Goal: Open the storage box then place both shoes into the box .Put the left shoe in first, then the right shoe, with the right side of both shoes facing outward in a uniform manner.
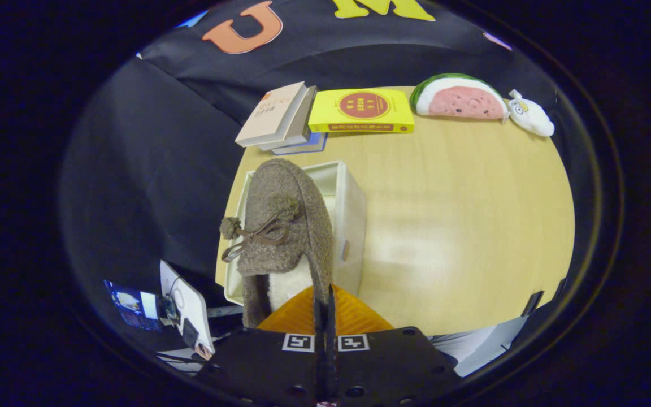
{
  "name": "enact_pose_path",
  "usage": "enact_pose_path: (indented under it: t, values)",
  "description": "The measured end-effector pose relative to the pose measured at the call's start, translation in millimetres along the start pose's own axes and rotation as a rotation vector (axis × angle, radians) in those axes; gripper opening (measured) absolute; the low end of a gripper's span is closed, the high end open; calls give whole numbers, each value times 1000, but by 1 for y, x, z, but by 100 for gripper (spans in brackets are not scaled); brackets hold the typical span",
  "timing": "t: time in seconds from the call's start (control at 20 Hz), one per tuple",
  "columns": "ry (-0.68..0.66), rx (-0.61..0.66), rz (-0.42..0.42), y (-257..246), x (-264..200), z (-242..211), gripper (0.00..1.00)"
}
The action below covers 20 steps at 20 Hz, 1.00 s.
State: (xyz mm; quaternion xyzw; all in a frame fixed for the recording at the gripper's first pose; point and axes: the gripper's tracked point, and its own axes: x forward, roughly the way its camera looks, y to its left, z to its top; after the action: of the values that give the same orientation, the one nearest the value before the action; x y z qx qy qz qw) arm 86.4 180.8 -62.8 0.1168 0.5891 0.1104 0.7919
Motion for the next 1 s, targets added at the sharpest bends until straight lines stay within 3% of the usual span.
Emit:
enact_pose_path:
  t: [0.25, 0.35, 0.5, 0.9, 1.0]
  values:
    - [31, 81, 21, 26, 62, 2, 1]
    - [7, 93, -10, 21, 75, 2, 1]
    - [-67, 72, -84, 9, 78, 1, 1]
    - [-282, 70, -123, 7, 63, 0, 4]
    - [-313, 77, -122, 7, 59, 1, 10]
